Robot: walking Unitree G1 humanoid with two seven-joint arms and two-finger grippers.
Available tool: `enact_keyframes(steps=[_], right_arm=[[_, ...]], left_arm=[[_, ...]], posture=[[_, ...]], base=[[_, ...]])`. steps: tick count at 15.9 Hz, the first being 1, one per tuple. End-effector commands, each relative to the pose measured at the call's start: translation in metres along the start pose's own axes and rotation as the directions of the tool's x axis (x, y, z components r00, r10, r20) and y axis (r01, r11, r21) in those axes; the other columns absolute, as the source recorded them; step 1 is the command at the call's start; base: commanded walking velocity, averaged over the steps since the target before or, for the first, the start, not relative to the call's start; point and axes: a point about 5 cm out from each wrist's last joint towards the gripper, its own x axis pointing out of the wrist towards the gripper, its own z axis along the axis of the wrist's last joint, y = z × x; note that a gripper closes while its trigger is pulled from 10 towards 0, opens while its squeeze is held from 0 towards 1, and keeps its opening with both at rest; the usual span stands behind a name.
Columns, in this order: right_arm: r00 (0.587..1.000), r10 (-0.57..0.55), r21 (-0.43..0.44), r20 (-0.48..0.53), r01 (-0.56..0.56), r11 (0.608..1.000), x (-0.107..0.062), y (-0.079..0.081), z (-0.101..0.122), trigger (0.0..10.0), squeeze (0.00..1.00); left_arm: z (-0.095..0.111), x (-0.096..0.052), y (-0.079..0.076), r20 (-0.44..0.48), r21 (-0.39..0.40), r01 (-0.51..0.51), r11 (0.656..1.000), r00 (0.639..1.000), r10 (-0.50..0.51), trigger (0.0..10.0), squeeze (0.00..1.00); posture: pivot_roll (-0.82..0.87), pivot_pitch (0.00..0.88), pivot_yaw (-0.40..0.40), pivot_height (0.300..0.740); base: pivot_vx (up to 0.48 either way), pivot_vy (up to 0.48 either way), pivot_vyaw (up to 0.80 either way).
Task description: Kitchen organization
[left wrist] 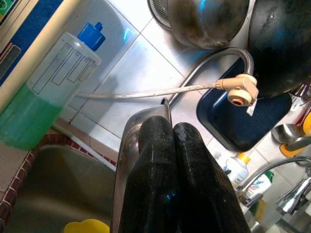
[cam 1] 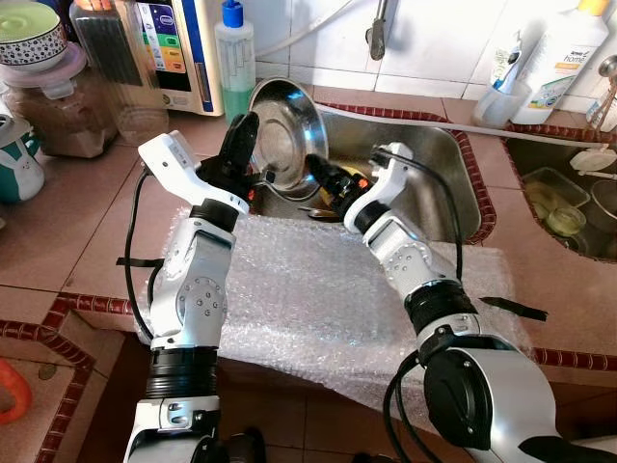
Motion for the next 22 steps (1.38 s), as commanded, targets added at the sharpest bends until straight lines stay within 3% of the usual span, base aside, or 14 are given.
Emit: enact_keyframes(steps=[1,3,4,7,9,10,11,14,22], right_arm=[[1.0,0.001,0.015,-0.012,0.0,1.0,0.003,0.003,0.001,10.0,0.54],[1.0,0.0,0.029,-0.022,0.0,1.0,0.005,0.004,-0.001,10.0,0.5],[0.999,0.001,0.047,-0.045,0.001,0.999,0.006,0.006,-0.004,10.0,0.0],[0.999,-0.047,0.029,-0.026,0.048,0.998,0.01,0.006,0.002,10.0,0.0],[0.997,-0.071,0.075,-0.033,0.073,0.995,0.011,0.006,0.004,10.0,0.0],[0.995,-0.081,0.072,-0.054,0.085,0.994,0.011,0.005,0.001,7.3,0.0],[0.994,-0.089,0.077,-0.067,0.094,0.993,0.011,0.005,-0.002,0.0,0.0],[0.993,-0.099,0.151,-0.059,0.107,0.983,0.012,0.006,-0.003,0.0,0.0],[0.99,-0.107,0.232,-0.087,0.125,0.965,0.011,0.004,-0.006,0.0,0.0]], left_arm=[[0.004,0.001,-0.007,0.02,0.006,0.024,1.0,0.999,-0.024,0.0,0.0],[0.004,0.001,-0.008,0.02,0.006,0.024,1.0,1.0,-0.024,0.0,0.0],[0.004,0.0,-0.008,0.019,0.006,0.023,1.0,1.0,-0.023,0.0,0.0],[0.004,0.0,-0.008,0.021,0.007,0.023,1.0,1.0,-0.023,0.0,0.0],[0.004,-0.001,-0.007,0.022,0.006,0.02,1.0,1.0,-0.021,0.0,0.0],[0.004,-0.001,-0.007,0.022,0.005,0.02,1.0,1.0,-0.02,0.0,0.0],[0.003,-0.001,-0.008,0.021,0.005,0.02,1.0,1.0,-0.02,0.0,0.0],[0.003,-0.001,-0.009,0.02,0.0,0.02,1.0,1.0,-0.02,0.0,0.0],[0.001,-0.001,-0.009,0.02,-0.01,0.017,1.0,1.0,-0.017,0.0,0.0]], posture=[[0.1,0.154,-0.055,0.74],[0.1,0.156,-0.059,0.74],[0.1,0.156,-0.06,0.74],[0.11,0.155,-0.063,0.74],[0.11,0.155,-0.064,0.74],[0.11,0.154,-0.065,0.74],[0.11,0.157,-0.066,0.74],[0.11,0.159,-0.066,0.74],[0.1,0.162,-0.067,0.74]], base=[[0.0,0.0,0.0],[0.0,0.0,0.0],[0.0,0.0,0.0],[0.0,0.0,0.0],[0.0,0.0,0.0],[0.0,0.0,0.0],[0.0,0.0,0.0],[0.0,0.0,0.0],[0.0,0.0,0.0]])
